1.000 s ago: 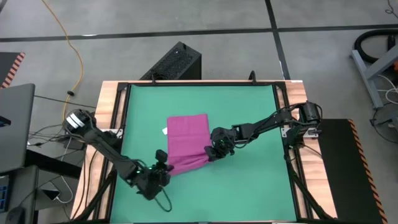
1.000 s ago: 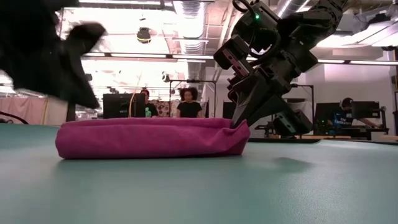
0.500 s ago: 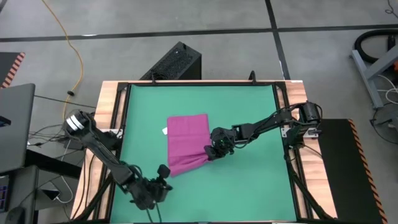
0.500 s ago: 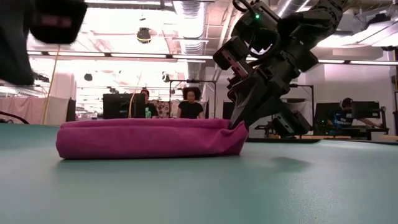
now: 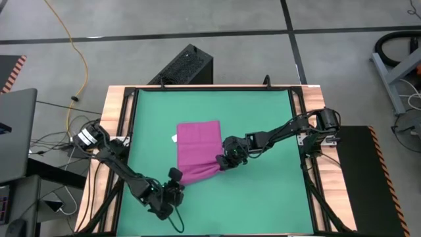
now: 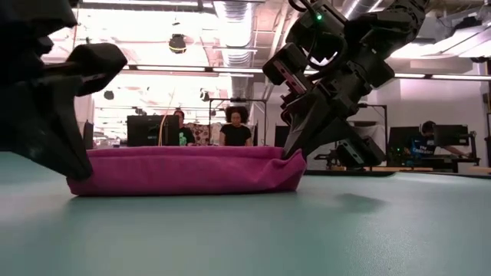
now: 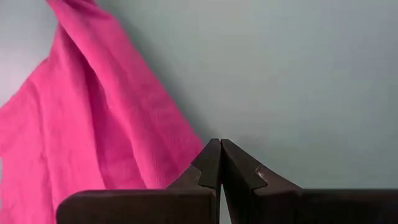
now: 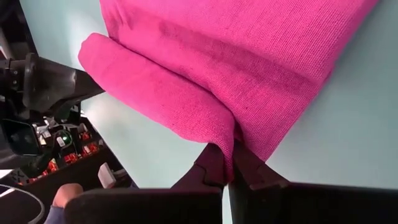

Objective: Roll towel into tight, uniform cylinder
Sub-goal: Roll the pink towel

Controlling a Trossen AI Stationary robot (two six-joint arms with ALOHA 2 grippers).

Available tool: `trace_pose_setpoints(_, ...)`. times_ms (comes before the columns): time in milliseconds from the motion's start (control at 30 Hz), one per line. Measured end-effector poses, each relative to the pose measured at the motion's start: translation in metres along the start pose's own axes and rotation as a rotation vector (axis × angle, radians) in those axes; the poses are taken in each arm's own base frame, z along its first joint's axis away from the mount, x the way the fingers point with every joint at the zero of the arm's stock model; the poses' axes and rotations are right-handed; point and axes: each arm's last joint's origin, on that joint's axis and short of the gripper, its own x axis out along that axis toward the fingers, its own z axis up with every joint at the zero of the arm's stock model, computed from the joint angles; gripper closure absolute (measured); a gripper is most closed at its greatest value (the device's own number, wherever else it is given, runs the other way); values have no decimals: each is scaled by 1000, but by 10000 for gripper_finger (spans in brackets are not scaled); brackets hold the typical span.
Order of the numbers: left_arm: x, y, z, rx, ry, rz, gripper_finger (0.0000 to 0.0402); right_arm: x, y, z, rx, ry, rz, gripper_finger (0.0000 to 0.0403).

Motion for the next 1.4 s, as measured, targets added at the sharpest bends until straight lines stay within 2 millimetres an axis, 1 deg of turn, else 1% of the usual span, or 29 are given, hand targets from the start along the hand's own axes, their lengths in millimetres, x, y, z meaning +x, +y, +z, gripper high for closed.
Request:
trace_pose_setpoints(233, 3, 6, 0, 31, 6, 74, 401, 0, 2, 0, -6, -2, 15, 387)
trace_pose_setpoints(567, 13, 19, -13, 42, 97, 118, 402, 0, 2, 0, -1, -2, 15, 386)
trace_pose_setpoints(700, 18, 21, -22, 36, 107, 122, 401, 0, 2, 0, 5, -2, 15, 386)
trace_pose_setpoints(767, 18, 21, -22, 40, 110, 125, 401, 0, 2, 0, 11, -2, 15, 386)
trace_pose_setpoints(933, 11, 26, -19, 61, 91, 147, 402, 0, 2, 0, 18, -2, 15, 386)
trace_pose_setpoints(1067, 0, 35, -13, 63, 52, 170, 401, 0, 2, 0, 14, -4, 16, 386)
trace_pose_setpoints(1167, -2, 43, -12, 48, 38, 168, 402, 0, 2, 1, 12, -12, 20, 386)
trace_pose_setpoints(1333, 11, 45, -27, -9, -3, 85, 402, 0, 3, 1, 9, -29, 22, 386)
trace_pose_setpoints(1400, 14, 44, -34, -29, -25, 85, 401, 0, 3, 1, 7, -32, 21, 386)
